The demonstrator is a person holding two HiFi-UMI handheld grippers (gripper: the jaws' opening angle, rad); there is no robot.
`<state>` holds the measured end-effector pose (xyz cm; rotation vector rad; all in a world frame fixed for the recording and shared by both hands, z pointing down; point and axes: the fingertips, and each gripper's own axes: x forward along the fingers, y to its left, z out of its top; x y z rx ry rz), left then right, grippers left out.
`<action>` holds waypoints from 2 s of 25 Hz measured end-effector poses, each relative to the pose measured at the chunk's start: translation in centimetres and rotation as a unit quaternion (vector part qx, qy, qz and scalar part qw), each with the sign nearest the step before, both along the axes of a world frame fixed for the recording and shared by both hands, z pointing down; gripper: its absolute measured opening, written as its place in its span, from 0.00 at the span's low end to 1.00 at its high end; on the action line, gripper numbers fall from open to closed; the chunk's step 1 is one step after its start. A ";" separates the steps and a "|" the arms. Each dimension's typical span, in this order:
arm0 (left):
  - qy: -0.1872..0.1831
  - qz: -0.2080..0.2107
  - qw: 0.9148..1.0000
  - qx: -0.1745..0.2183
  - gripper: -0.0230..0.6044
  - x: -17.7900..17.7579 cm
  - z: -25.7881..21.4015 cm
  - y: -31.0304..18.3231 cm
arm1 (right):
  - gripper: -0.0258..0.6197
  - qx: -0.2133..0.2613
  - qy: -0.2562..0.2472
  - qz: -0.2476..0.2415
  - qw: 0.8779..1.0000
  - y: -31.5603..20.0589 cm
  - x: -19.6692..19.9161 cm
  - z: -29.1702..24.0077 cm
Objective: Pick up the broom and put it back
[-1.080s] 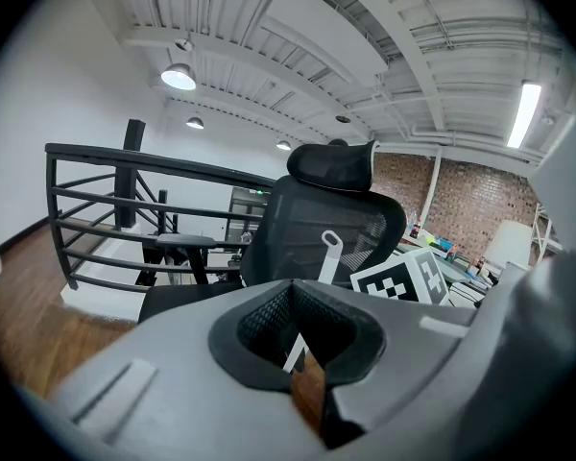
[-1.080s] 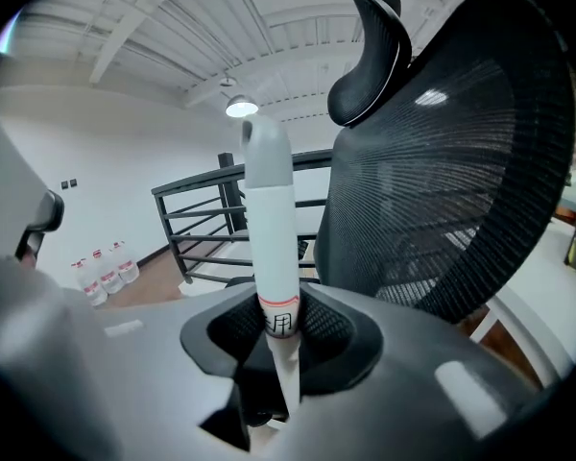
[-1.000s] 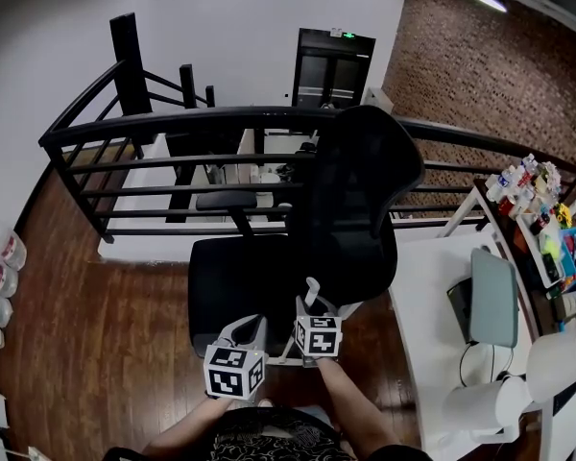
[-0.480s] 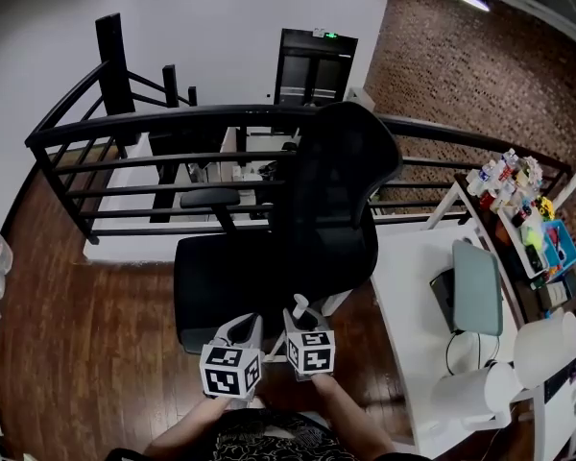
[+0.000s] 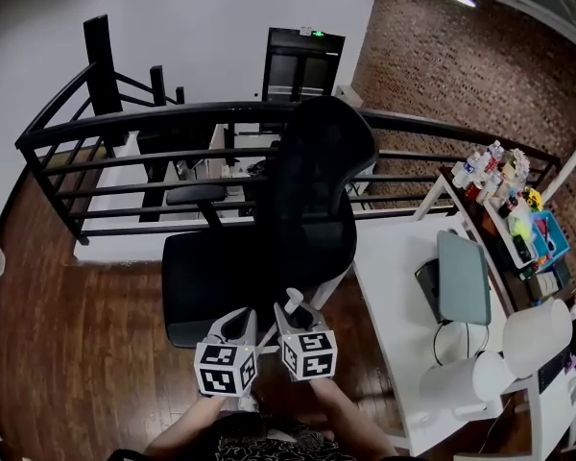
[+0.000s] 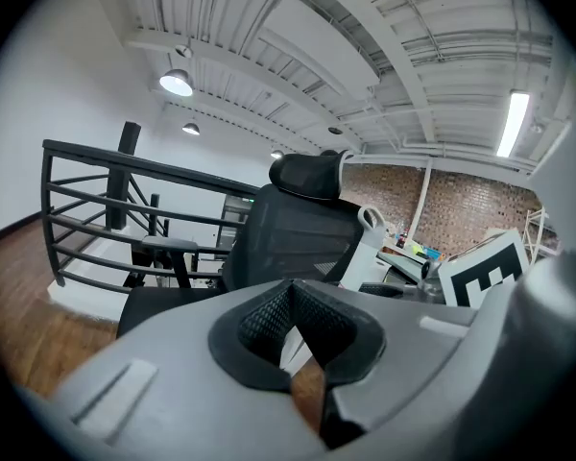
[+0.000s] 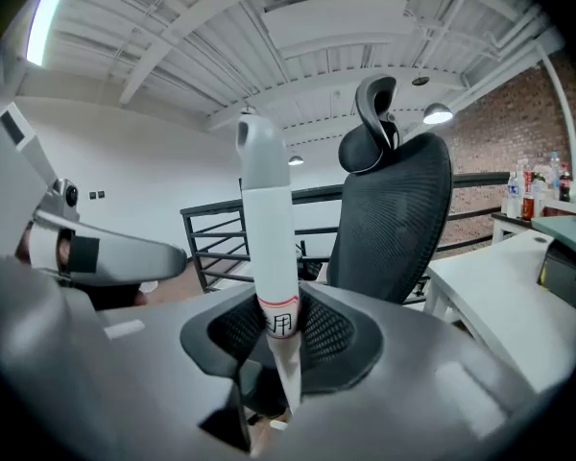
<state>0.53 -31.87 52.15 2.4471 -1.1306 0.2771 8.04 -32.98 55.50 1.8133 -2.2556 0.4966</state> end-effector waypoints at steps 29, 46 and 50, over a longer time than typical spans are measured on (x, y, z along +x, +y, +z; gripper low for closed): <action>0.000 -0.010 1.000 0.026 0.04 3.2 -2.2 7.8 | 0.18 0.110 -0.001 -0.012 0.994 8.5 2.0 -11.2; -0.006 0.000 1.000 0.020 0.04 1.8 -1.5 6.1 | 0.18 0.075 0.003 0.000 0.997 7.1 1.1 -7.2; -0.005 0.006 1.000 0.021 0.04 1.4 -1.5 4.6 | 0.18 0.065 0.004 0.002 0.998 5.9 0.3 -5.7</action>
